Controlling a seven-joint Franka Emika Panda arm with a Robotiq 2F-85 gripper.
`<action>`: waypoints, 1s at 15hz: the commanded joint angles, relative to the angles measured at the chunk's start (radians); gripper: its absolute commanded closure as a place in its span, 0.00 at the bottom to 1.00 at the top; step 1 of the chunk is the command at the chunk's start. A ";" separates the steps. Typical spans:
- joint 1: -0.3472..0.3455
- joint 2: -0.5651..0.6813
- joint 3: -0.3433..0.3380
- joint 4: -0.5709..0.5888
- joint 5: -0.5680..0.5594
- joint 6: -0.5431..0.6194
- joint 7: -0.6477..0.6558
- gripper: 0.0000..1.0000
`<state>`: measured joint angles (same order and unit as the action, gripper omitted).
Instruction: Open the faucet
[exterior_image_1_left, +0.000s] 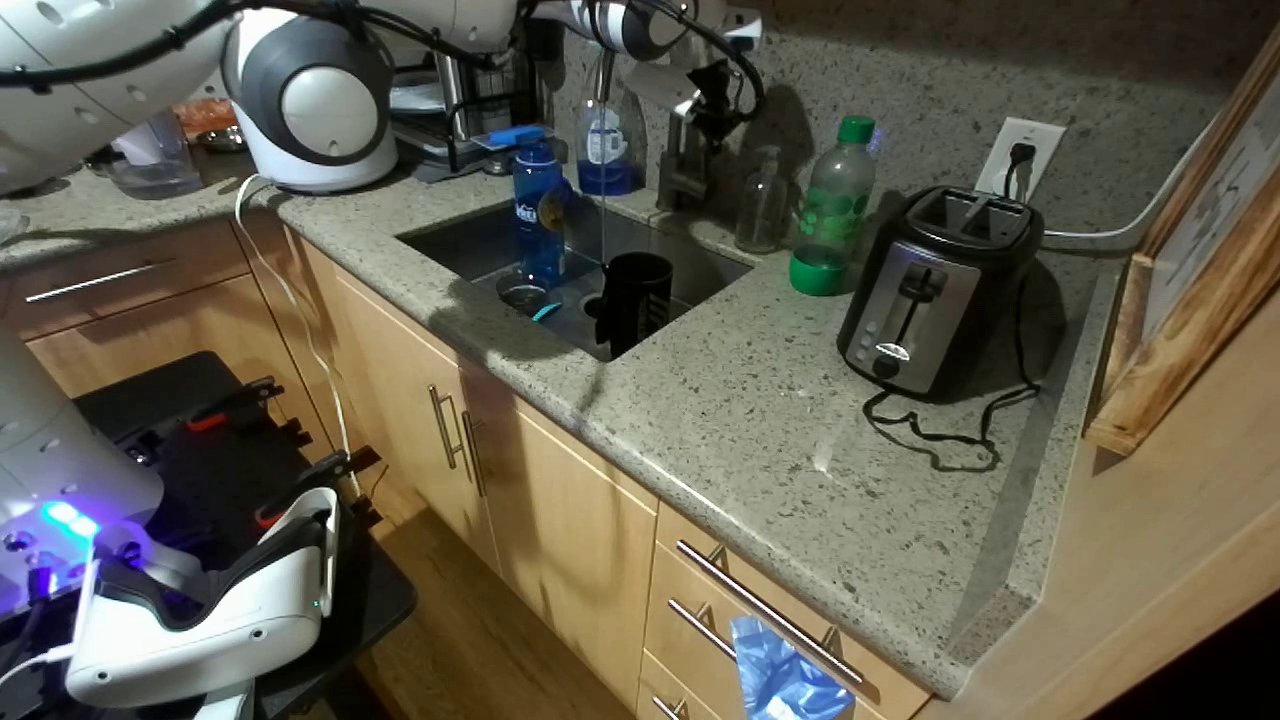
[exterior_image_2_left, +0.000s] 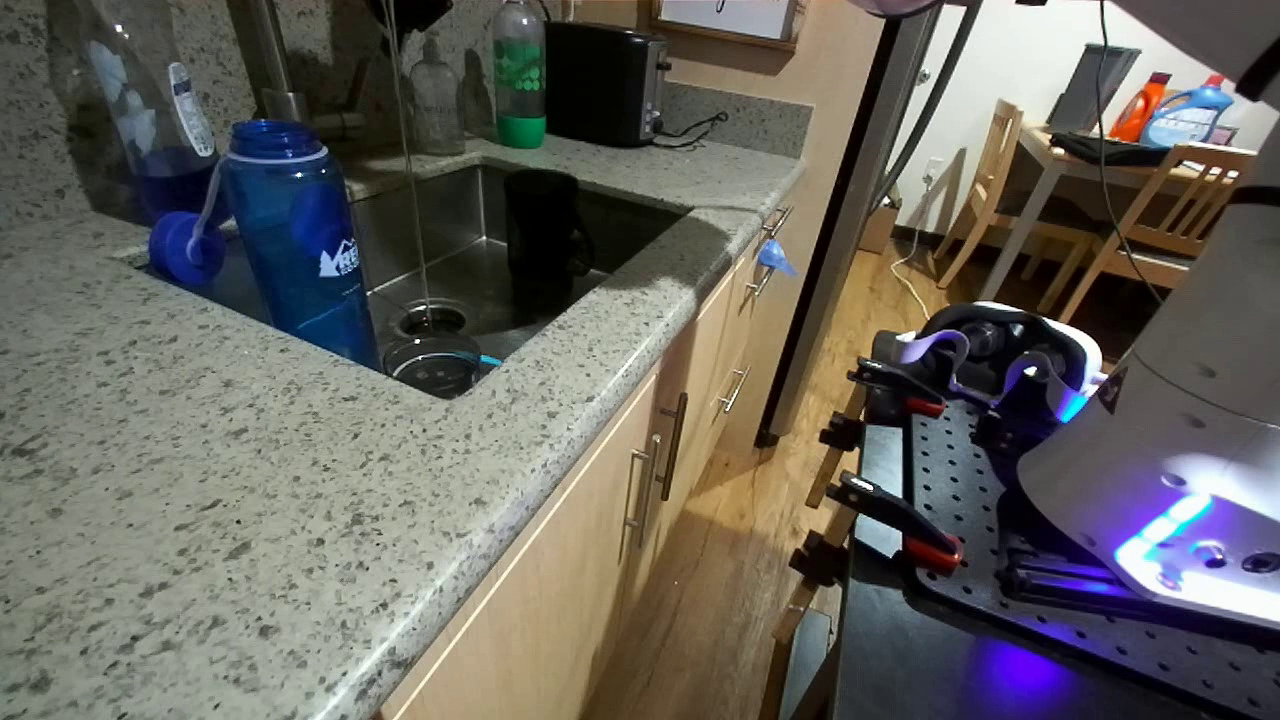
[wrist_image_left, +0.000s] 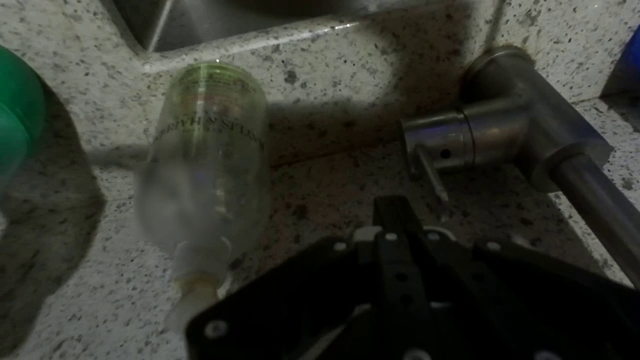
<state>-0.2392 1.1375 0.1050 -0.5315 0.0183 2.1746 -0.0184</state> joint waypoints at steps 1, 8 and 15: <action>-0.001 -0.018 -0.017 0.006 -0.018 -0.021 -0.005 0.98; -0.004 -0.047 -0.042 -0.003 -0.035 -0.044 -0.012 0.98; -0.022 -0.083 -0.058 -0.021 -0.027 -0.118 -0.015 0.99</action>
<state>-0.2510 1.1014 0.0510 -0.5201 -0.0032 2.1131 -0.0184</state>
